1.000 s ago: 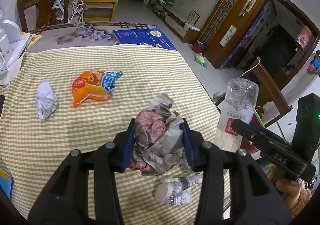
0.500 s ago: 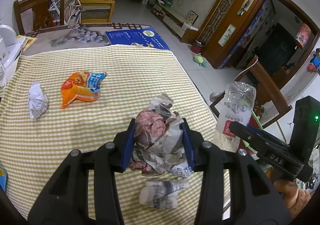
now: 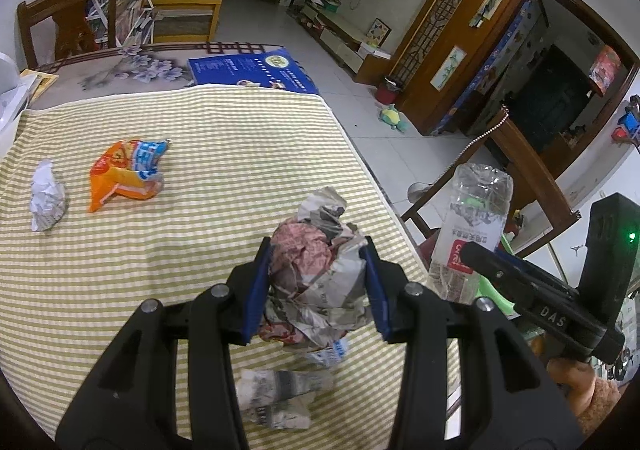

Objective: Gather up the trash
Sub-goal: 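Carry the newspaper ball and plastic bottle over the red bucket and open both grippers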

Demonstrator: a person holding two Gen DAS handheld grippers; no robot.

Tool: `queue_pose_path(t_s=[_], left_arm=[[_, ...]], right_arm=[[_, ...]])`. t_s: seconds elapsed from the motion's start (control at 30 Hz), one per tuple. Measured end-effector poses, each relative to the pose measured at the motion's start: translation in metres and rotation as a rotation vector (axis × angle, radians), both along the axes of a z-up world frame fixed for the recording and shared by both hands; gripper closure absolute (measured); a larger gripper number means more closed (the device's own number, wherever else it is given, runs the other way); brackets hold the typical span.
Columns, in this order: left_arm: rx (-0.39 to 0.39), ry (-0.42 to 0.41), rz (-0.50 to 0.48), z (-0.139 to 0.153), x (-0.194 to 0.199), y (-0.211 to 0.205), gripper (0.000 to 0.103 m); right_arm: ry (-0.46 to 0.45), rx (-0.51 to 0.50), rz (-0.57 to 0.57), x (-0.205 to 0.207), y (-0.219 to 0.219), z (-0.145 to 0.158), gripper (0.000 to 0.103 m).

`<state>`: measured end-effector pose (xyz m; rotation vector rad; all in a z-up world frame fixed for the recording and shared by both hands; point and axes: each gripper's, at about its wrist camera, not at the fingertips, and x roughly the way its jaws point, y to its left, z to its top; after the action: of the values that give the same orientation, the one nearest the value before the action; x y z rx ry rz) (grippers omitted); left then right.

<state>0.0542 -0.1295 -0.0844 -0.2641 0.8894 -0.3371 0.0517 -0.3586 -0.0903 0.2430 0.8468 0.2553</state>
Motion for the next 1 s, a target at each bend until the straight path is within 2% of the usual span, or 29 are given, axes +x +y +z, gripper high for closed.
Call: queue_pose_path(t_s=[0.6, 1.0], left_arm=[[0.004, -0.031, -0.049, 0.014, 0.014, -0.080, 0.062], [0.004, -0.055, -0.138, 0.027, 0.027, -0.154, 0.062]], right_arm=[[-0.032, 0.015, -0.073, -0.001, -0.081, 0.010, 0.054], [-0.045, 0.035, -0.157, -0.008, -0.145, 0.011, 0.054]])
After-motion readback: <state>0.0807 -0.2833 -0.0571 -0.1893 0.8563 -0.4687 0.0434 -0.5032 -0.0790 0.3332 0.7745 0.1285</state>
